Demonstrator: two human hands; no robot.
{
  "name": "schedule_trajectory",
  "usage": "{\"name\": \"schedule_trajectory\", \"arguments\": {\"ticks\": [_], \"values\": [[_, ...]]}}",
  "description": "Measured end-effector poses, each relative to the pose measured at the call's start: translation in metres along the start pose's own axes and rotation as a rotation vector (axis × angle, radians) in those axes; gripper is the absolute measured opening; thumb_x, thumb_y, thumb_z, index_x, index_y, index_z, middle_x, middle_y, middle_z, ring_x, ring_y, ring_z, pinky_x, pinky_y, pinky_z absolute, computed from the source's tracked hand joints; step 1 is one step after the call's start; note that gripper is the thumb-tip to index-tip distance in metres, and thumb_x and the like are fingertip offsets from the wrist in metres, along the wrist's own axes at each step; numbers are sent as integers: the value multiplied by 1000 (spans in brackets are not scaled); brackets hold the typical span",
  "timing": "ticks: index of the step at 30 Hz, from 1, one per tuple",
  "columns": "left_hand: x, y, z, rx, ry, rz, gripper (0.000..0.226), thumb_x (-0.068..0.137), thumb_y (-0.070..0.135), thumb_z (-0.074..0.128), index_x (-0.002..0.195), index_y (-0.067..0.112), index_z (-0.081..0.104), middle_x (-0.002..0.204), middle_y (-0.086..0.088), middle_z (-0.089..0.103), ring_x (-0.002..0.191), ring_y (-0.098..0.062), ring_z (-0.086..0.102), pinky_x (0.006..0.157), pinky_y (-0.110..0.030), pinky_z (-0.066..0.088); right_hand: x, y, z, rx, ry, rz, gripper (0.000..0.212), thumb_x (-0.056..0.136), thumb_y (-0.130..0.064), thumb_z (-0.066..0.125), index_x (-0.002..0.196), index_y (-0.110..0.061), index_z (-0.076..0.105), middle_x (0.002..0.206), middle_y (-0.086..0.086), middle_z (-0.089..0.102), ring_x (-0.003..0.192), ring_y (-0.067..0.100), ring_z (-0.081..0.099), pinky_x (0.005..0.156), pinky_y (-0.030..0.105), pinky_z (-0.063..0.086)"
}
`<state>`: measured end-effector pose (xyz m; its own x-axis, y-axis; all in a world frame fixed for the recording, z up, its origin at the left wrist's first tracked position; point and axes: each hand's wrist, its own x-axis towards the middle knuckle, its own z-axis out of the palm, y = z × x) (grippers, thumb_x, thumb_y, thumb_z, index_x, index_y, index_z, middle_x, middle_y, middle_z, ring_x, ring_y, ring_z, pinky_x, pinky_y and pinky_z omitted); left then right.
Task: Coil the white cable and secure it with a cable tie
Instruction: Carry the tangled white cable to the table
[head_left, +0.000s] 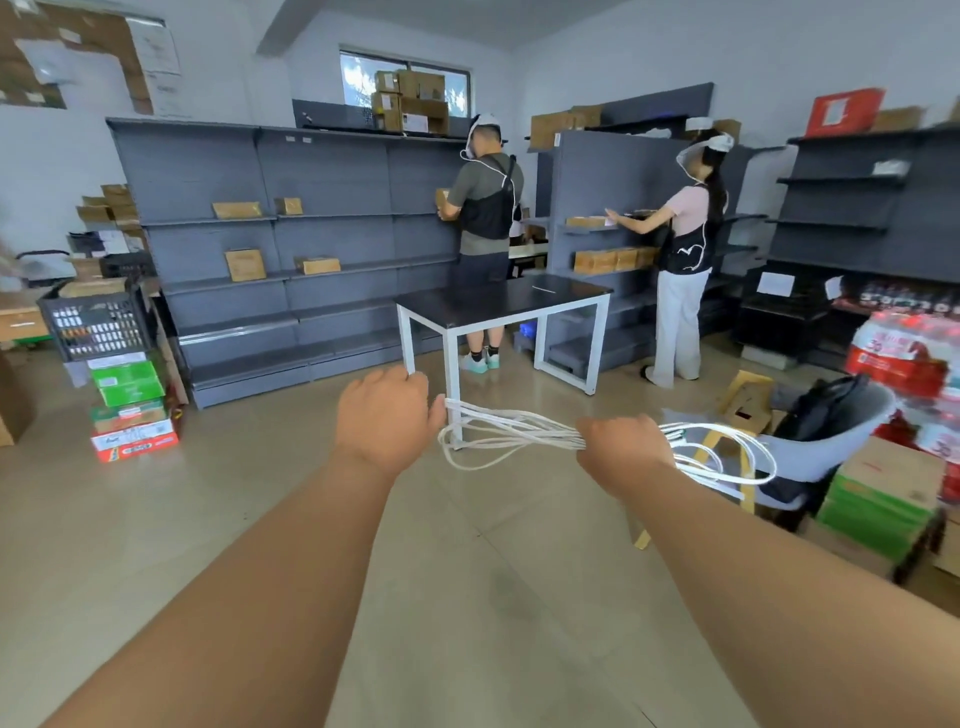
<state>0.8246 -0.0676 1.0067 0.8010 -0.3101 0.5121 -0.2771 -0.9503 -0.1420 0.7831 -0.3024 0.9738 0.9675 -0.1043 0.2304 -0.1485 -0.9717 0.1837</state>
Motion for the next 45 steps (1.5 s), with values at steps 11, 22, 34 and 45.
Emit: {"name": "schedule_trajectory", "arguments": {"ticks": [11,22,34,45], "values": [[151,36,128,8,-67,23,38,96,40,33,103,12,57,100,-7,63,94,-27,57,69,-31,37,171,49,77,4,-59,2,23,91,-20,39,109,-16,52,107,5,63,99,26,56,76,30,34],[343,103,219,-30,-83,-85,36,96,41,33,99,13,56,98,-6,62,93,-24,55,67,-31,34,382,143,127,-78,9,-105,22,92,-18,38,109,-15,51,102,4,65,95,25,58,73,29,30],[472,132,320,-18,-158,-74,37,96,40,31,105,16,57,106,-4,59,93,-24,58,65,-29,36,529,195,205,-54,-3,-133,17,89,-19,40,101,-16,52,97,3,66,90,26,61,75,32,38],[672,134,432,-11,-98,-2,36,96,38,30,100,13,56,100,-5,58,92,-25,57,66,-31,35,734,230,258,-90,30,-45,24,91,-20,38,110,-16,53,101,3,66,93,25,62,71,30,30]]}}
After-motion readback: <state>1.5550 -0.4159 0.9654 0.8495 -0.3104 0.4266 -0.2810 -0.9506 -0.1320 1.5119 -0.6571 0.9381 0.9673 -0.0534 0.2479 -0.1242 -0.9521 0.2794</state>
